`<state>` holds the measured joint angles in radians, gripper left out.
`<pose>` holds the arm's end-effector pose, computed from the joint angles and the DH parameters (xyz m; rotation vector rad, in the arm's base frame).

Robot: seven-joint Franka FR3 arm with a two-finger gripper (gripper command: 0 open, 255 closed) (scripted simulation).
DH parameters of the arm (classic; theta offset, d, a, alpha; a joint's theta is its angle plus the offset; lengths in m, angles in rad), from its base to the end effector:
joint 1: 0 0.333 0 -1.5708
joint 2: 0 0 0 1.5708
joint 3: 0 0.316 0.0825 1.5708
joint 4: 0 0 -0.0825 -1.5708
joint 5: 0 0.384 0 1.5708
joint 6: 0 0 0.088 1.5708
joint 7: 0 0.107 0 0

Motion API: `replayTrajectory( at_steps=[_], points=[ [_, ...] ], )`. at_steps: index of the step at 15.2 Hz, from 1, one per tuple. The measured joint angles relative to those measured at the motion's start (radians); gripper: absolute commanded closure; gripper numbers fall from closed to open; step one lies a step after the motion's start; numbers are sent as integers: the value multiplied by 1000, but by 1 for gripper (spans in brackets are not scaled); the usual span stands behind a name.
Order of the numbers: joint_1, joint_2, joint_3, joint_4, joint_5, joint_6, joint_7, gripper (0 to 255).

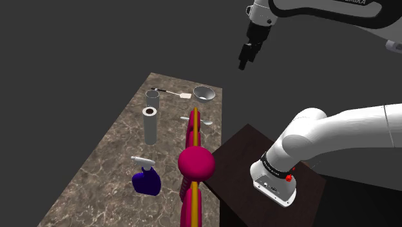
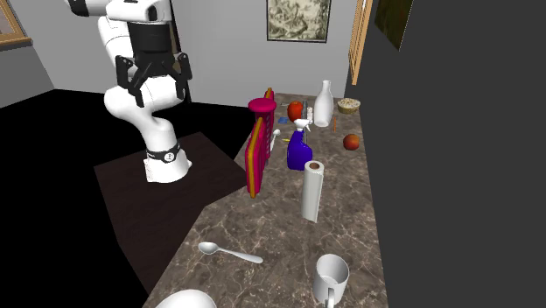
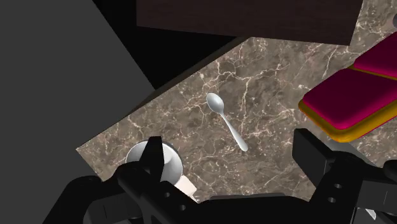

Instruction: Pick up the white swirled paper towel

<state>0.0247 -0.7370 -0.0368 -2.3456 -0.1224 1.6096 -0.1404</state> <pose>0.3237 -0.0197 0.5837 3.0365 0.2168 -0.0095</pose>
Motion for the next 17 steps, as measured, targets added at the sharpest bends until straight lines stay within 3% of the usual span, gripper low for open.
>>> replayTrajectory(
  at_steps=[4, 17],
  points=[
    [16, 22, 34, -18, 24, 41, 43, 0],
    [94, 283, 226, -43, 117, 343, 288, 0]
  ],
)
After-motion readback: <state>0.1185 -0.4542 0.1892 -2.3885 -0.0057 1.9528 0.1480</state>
